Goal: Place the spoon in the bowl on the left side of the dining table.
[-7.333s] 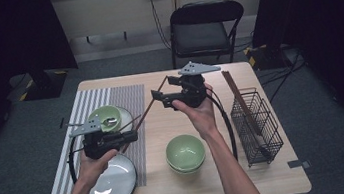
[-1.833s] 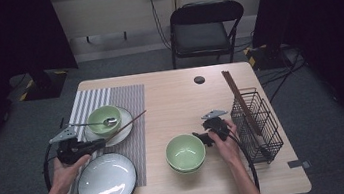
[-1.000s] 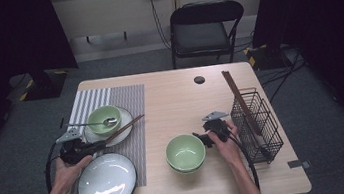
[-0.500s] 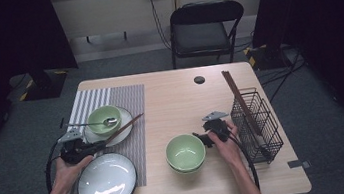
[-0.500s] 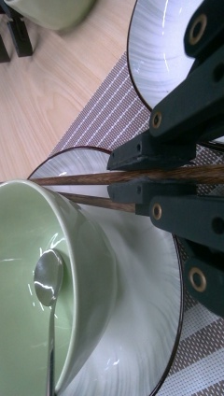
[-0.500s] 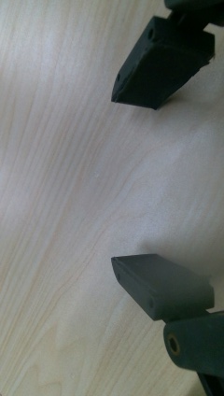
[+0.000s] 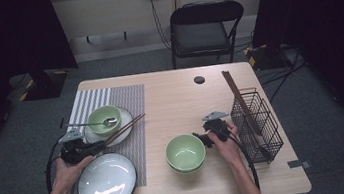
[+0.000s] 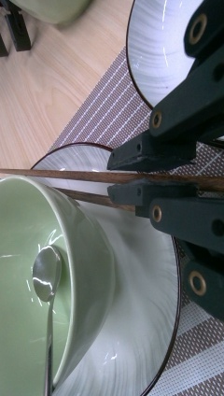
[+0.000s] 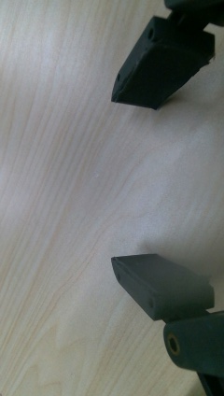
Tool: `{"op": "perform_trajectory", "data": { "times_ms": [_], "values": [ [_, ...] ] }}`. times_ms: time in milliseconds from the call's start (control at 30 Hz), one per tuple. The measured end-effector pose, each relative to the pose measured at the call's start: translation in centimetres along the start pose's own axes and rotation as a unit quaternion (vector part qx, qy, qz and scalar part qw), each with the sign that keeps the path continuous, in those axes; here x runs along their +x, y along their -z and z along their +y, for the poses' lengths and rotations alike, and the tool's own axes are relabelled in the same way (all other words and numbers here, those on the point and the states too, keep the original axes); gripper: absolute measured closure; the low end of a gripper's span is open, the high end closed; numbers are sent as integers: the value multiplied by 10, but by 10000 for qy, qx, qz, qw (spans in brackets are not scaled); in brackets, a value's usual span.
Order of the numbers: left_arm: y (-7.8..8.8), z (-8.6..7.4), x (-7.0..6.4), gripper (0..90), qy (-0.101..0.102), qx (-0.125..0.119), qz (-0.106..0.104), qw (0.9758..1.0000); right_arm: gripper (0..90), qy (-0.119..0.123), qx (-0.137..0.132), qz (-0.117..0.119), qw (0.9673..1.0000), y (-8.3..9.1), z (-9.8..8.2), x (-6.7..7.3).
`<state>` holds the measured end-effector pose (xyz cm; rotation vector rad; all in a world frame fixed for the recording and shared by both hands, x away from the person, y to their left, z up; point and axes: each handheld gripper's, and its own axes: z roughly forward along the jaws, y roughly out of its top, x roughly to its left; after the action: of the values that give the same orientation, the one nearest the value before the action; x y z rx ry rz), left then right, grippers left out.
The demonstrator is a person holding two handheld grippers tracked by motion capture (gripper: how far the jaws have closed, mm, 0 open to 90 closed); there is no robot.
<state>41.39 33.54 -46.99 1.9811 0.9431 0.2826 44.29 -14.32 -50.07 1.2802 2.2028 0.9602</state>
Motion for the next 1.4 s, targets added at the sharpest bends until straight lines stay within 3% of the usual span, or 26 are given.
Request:
{"op": "perform_trajectory", "data": {
  "times_ms": [100, 200, 300, 433, 567, 967, 1267, 1400],
  "values": [
    [5, 4, -2, 812, 113, -107, -22, 9999, 172, 1, 0, 0, 10000, 0, 0, 0],
    [8, 6, -2, 815, 221, -274, -212, 9992, 172, -2, -4, 7, 10000, 0, 0, 0],
    [6, 7, -3, 833, 259, -245, -390, 9986, 172, 1, 0, 0, 10000, 0, 0, 0],
    [2, 6, -3, 846, 213, -132, -448, 9987, 172, -2, -3, 6, 10000, 0, 0, 0],
    [-1, 6, -3, 847, 119, 56, -428, 9990, 172, -2, -4, 6, 10000, 0, 0, 0],
    [-4, 3, -1, 844, 175, 169, -307, 9992, 172, 0, 0, 1, 10000, 0, 0, 0],
    [-1, 2, 0, 822, 231, 117, -245, 9994, 172, 0, 0, 0, 10000, 0, 0, 0],
    [2, 3, 0, 816, 253, -36, -279, 9993, 172, -1, 0, 1, 10000, 0, 0, 0]
  ]
}}
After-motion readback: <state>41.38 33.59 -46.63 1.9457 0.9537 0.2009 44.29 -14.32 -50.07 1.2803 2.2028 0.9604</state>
